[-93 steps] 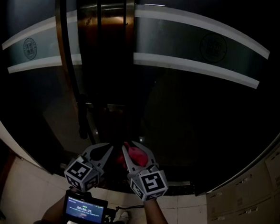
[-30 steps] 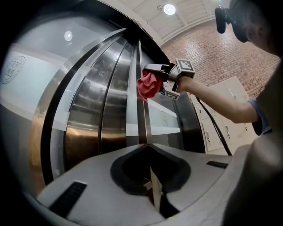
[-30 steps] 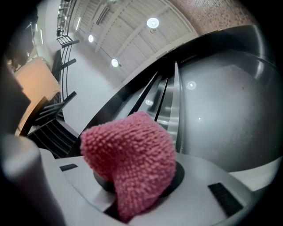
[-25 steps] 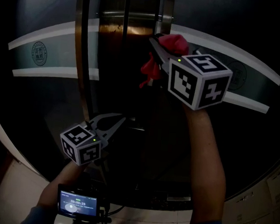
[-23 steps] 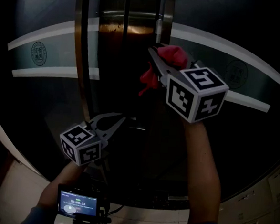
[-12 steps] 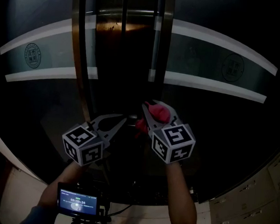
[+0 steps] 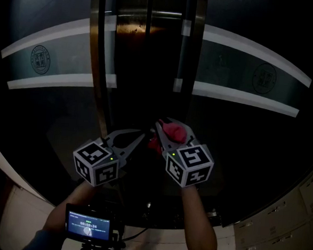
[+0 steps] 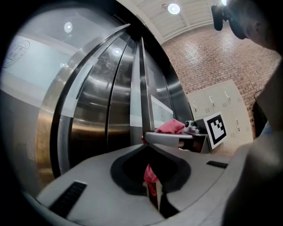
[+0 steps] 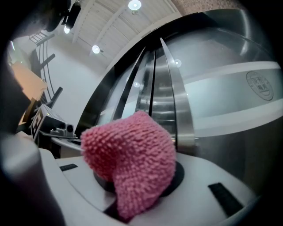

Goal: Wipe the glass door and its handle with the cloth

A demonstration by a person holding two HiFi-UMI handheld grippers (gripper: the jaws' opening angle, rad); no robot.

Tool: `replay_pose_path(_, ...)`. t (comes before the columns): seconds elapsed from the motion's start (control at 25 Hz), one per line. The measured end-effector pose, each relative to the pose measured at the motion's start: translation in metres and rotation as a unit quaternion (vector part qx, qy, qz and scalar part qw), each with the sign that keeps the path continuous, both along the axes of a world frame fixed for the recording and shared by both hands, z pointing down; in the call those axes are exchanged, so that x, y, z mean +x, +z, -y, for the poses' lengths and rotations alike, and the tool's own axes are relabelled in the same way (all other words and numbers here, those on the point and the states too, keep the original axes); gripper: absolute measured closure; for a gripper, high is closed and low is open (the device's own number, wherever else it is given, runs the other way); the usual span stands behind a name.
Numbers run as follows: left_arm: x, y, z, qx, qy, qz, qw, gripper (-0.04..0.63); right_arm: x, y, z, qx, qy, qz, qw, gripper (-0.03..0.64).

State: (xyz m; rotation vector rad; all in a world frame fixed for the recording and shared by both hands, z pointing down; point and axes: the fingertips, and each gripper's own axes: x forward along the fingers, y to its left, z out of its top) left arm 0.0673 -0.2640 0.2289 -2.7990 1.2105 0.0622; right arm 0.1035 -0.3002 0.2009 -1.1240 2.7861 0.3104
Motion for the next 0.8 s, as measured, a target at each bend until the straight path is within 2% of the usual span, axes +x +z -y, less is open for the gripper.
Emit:
replay_pose_path(0.16, -0.030, -0.003, -0.005, 0.005, -0.023, 0.002, 0.9997, 0.584, -0.053, -0.005, -0.018, 0.004, -0.049, 0.002, 0.999, 0.537)
replay_pose_path(0.32, -0.076, -0.008, -0.012, 0.009, -0.059, -0.001, 0.9982, 0.584, -0.101, -0.008, -0.026, 0.003, -0.085, 0.007, 0.996, 0.538)
replay_pose_path(0.48, -0.126, -0.017, -0.021, 0.018, -0.098, -0.007, 0.9950, 0.584, -0.149, -0.026, -0.035, 0.022, -0.121, -0.010, 0.992, 0.538)
replay_pose_path(0.64, -0.166, -0.025, -0.030, 0.026, -0.123, -0.013, 0.9920, 0.584, -0.179, -0.096, -0.042, 0.072, -0.142, -0.007, 0.987, 0.538)
replay_pose_path(0.8, -0.195, -0.029, -0.039, 0.030, -0.137, -0.014, 0.9901, 0.584, -0.194, -0.186, -0.046, 0.126, -0.140, -0.004, 0.982, 0.538)
